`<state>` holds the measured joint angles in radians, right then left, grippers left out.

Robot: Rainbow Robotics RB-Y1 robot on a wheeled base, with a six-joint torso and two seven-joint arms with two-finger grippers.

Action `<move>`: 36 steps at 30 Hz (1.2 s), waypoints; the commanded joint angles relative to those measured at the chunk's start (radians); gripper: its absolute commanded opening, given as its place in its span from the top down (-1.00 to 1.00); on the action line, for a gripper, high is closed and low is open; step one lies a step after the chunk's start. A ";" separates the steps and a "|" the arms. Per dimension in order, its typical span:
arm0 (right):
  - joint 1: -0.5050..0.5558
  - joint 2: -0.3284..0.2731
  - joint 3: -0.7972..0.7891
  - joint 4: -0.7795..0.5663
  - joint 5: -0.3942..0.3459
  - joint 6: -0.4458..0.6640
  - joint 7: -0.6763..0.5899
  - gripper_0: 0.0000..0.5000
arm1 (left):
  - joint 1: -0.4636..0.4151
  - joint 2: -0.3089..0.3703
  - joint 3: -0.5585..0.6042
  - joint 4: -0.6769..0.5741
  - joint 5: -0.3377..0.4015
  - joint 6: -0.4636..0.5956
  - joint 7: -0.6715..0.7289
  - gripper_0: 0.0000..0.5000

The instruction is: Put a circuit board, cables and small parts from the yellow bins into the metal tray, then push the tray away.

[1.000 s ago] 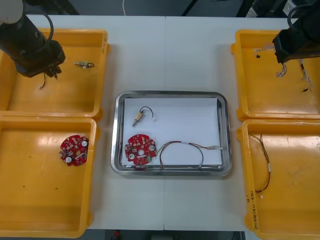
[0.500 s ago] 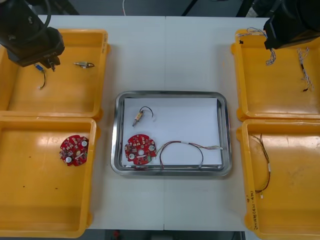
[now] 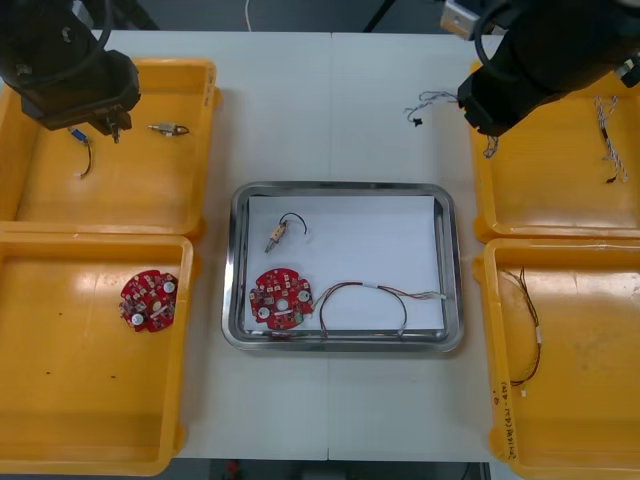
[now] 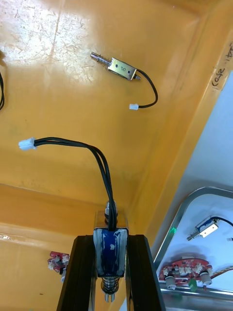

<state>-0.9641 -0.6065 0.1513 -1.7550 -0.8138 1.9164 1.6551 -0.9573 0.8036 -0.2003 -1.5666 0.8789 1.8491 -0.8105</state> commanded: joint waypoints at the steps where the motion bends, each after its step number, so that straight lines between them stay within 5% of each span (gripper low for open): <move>1: -0.002 -0.032 0.056 -0.034 -0.053 0.003 -0.028 1.00 | -0.015 0.012 0.027 -0.046 0.008 0.021 -0.093 1.00; 8: -0.002 -0.032 0.137 -0.038 -0.134 0.003 0.006 1.00 | -0.015 -0.006 0.025 -0.062 0.006 0.021 -0.095 1.00; 27: -0.002 0.010 0.344 -0.069 -0.030 -0.065 0.370 1.00 | -0.014 -0.009 0.025 -0.064 -0.001 0.021 -0.093 1.00; 36: -0.001 0.025 0.467 -0.014 -0.004 -0.172 0.362 1.00 | -0.014 -0.007 0.025 -0.064 -0.004 0.021 -0.091 1.00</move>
<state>-0.9638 -0.5958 0.5610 -1.7787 -0.8303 1.7772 2.0350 -0.9573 0.8023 -0.2003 -1.5989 0.8786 1.8612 -0.8333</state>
